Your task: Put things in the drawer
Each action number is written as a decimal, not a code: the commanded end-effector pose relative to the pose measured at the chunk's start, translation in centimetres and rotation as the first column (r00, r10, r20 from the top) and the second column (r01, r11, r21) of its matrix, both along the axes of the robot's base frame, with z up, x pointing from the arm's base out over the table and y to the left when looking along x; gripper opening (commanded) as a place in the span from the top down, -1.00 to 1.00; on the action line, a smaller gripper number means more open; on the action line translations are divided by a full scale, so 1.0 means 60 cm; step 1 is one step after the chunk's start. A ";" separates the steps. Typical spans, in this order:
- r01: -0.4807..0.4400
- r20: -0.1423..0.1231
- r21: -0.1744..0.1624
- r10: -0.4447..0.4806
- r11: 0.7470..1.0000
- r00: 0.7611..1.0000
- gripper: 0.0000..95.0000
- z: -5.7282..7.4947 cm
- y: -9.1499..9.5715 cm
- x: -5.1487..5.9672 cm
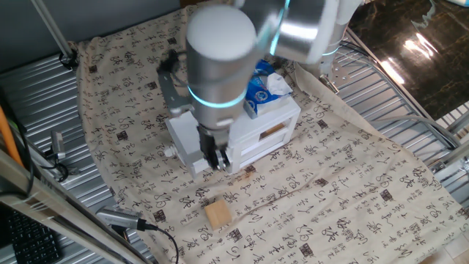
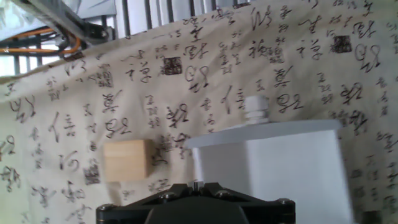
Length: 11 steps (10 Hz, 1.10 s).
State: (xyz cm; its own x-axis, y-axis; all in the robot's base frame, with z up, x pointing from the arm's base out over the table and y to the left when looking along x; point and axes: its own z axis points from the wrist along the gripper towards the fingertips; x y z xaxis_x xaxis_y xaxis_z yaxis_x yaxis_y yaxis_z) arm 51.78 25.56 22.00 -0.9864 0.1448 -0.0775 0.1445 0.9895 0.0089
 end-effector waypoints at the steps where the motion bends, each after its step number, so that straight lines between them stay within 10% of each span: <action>1: 0.013 0.007 -0.003 -0.013 1.000 1.000 1.00 -0.014 0.016 0.000; 11: 0.017 0.026 -0.010 -0.017 1.000 1.000 1.00 -0.113 0.092 0.009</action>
State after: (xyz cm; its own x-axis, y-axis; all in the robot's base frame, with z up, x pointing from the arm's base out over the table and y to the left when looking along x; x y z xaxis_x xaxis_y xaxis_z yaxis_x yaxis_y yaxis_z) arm 52.35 31.29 15.12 -0.9823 0.1591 -0.0990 0.1598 0.9872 0.0012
